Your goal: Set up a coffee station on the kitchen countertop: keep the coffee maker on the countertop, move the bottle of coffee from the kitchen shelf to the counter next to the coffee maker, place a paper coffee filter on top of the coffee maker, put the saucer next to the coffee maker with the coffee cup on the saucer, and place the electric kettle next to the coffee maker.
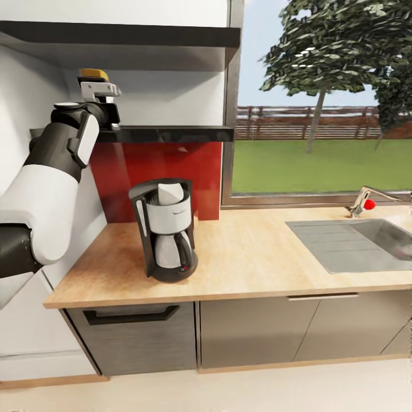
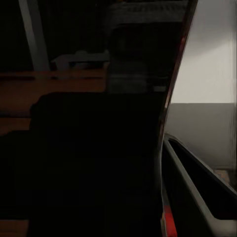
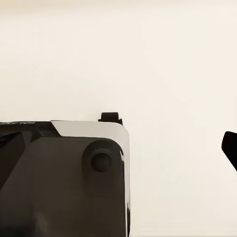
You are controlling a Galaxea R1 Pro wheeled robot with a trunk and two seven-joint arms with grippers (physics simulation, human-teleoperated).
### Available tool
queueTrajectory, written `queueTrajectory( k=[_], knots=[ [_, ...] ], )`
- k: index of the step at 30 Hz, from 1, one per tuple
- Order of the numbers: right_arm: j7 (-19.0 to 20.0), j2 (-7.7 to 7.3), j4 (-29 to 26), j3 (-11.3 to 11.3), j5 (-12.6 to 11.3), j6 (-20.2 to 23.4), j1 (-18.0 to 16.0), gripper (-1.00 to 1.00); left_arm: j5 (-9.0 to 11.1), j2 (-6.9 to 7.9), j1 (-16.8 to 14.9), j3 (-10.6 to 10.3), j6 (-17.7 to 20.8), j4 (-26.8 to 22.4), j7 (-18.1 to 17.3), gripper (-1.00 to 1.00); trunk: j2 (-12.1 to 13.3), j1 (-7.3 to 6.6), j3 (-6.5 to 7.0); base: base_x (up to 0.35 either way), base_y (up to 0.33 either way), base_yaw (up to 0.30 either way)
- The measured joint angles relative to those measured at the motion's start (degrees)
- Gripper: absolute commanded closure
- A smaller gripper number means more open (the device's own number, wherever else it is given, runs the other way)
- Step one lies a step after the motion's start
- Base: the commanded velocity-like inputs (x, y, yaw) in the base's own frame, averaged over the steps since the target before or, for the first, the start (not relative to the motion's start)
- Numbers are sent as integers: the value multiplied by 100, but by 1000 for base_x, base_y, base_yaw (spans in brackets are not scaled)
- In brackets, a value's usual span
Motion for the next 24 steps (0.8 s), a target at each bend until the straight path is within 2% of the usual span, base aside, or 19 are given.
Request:
queueTrajectory(
  k=[9, 17, 24],
  knots=[
    [0, 0, 1, 0, 0, 0, 0, -100, 0, 1, 0, 0, 6, 3, 0, 100, -1, 0, 0, -318, 0, 0],
    [-1, 0, 8, 0, 0, 0, -1, -100, -1, 1, 1, 0, 9, 5, -1, 100, -1, -3, 0, -72, 0, 0],
    [1, 0, 6, 0, 0, 0, 0, -100, -2, 2, 8, 0, 8, 0, 0, 100, -3, -2, -1, -210, 0, 0]
  ],
)
